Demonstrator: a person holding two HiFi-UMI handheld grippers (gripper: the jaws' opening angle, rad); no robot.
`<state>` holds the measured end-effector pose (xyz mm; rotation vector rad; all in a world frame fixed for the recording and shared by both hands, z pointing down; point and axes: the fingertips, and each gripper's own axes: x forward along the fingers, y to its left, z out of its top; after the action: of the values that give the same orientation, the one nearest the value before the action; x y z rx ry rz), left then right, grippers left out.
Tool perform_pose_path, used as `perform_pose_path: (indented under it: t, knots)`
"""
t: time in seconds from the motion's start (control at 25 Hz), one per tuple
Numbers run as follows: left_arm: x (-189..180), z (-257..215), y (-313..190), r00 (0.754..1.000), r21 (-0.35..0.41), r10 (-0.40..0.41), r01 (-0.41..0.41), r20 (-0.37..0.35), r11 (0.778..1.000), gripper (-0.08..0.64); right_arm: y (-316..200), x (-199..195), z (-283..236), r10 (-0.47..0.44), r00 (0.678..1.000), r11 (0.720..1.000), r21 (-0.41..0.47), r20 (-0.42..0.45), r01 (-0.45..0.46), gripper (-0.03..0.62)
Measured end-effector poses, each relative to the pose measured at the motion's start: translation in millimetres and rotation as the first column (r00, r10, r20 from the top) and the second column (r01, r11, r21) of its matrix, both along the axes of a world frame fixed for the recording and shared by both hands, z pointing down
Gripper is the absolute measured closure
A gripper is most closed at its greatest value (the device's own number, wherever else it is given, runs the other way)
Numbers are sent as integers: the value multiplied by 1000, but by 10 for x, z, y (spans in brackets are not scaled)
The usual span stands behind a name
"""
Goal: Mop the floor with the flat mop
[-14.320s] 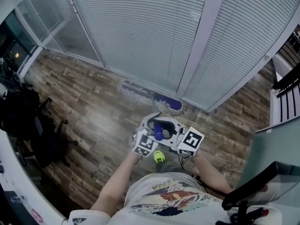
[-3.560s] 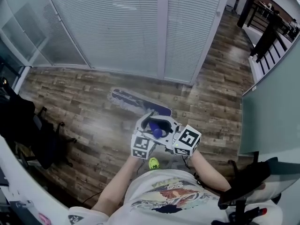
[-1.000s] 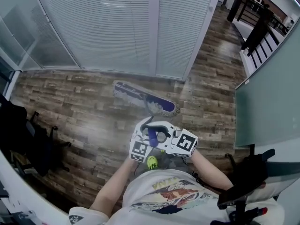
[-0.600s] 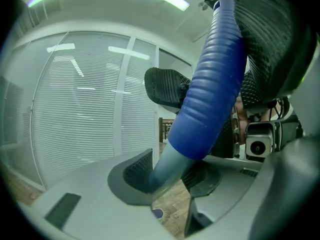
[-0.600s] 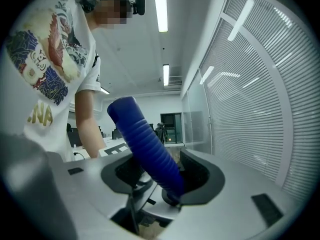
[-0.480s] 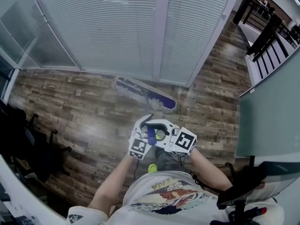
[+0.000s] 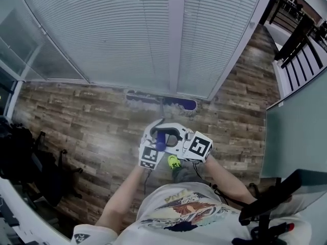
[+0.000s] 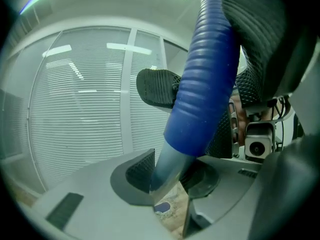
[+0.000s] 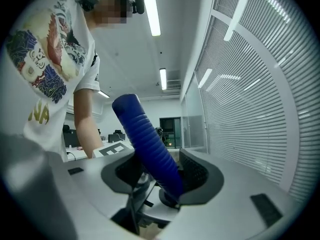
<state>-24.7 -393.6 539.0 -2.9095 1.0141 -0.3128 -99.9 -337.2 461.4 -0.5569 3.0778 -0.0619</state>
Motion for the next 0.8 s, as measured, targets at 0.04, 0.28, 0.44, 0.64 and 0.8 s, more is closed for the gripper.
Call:
perform_pose_path:
  t: [0.04, 0.28, 0.44, 0.64, 0.8]
  knots:
    - [8, -38, -78, 1000, 6, -11, 11, -4, 1000, 443, -80, 18, -32, 3, 1000, 1000, 3, 2, -3, 380]
    - [116, -81, -136, 1000, -6, -11, 11, 10, 1000, 446, -159, 122, -86, 15, 1000, 999, -28, 2, -15, 382]
    - [155, 85, 388, 999, -14, 38, -38, 22, 999, 446, 342, 142, 86, 50, 999, 995, -84, 16, -48, 376]
    - [93, 216, 1159, 998, -4, 57, -57, 11, 998, 446, 1113, 77, 240, 81, 997, 991, -102, 3, -81, 371]
    - [9, 219, 1725, 998, -6, 62, -62, -4, 998, 445, 1677, -16, 245, 89, 996, 991, -104, -8, -89, 370]
